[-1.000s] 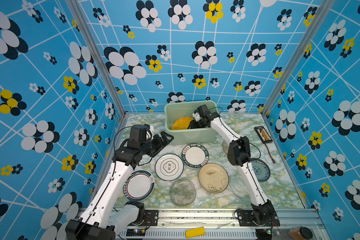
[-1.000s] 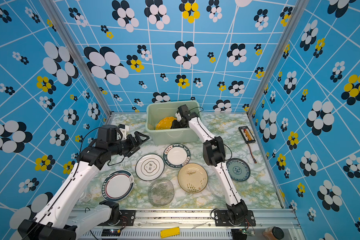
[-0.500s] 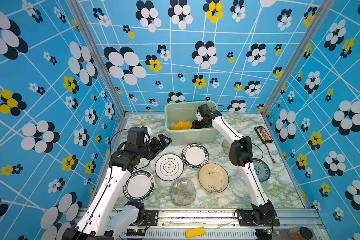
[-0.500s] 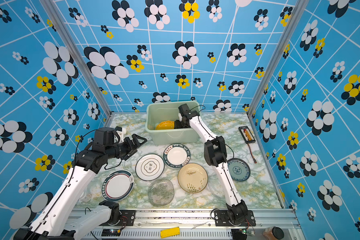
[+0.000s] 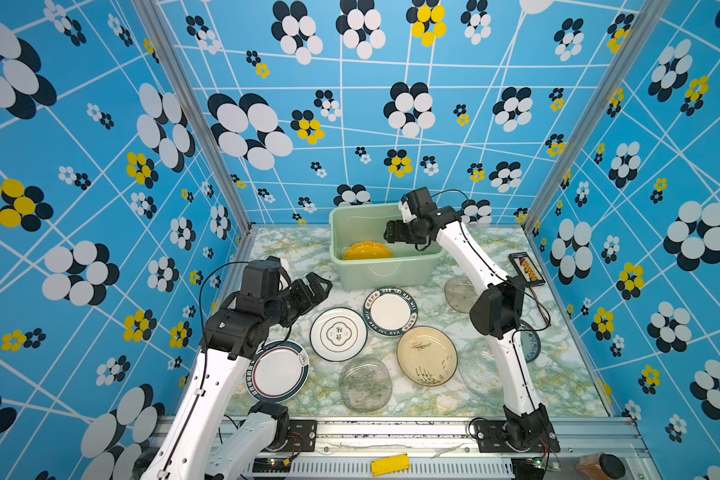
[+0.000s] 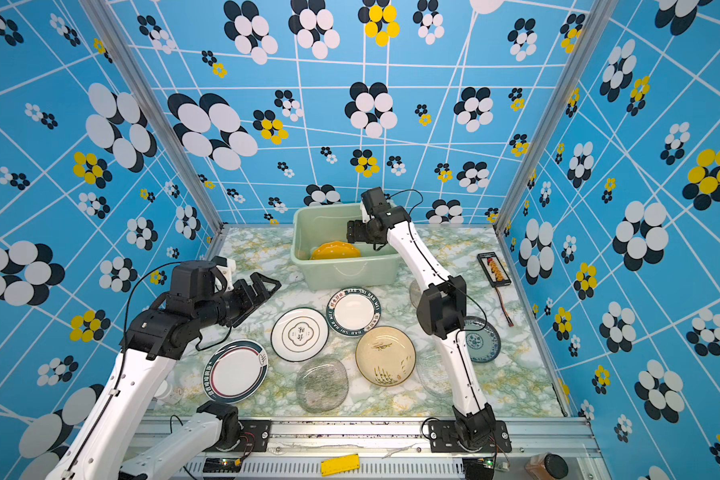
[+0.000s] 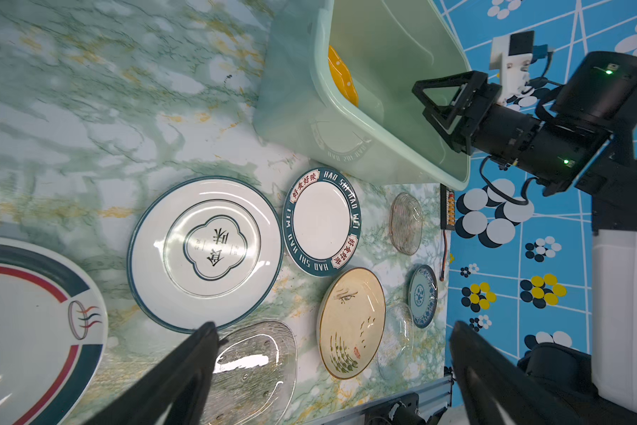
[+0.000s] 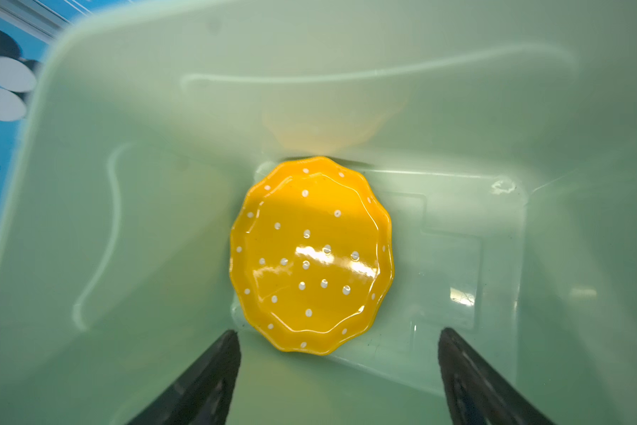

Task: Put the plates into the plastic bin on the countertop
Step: 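Swing the right gripper toward the red-ringed white plate nearest the left arm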

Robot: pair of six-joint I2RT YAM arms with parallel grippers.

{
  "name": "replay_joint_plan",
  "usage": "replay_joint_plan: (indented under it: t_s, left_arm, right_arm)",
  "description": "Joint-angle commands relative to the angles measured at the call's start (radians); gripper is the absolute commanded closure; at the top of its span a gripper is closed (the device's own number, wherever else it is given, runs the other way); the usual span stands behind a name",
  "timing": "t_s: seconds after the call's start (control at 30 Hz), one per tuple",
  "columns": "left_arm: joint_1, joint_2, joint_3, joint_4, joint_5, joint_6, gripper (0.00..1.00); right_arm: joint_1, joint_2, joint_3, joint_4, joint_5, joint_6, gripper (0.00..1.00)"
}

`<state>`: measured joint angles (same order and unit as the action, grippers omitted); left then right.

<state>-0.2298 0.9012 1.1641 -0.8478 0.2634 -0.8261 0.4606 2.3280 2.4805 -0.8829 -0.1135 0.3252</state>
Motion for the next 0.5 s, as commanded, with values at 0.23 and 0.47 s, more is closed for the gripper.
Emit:
replay_joint_plan:
  t_s: [0.23, 0.47]
  left_arm:
    - [-0.005, -0.143, 0.017, -0.188, -0.038, 0.013, 0.01]
    - [-0.006, -0.165, -0.043, -0.244, -0.023, 0.080, 0.01]
  right_arm:
    - [0.059, -0.332, -0.066, -0.112, 0.014, 0.105, 0.21]
    - [0.084, -0.518, -0.278, -0.192, -0.054, 0.213, 0.22]
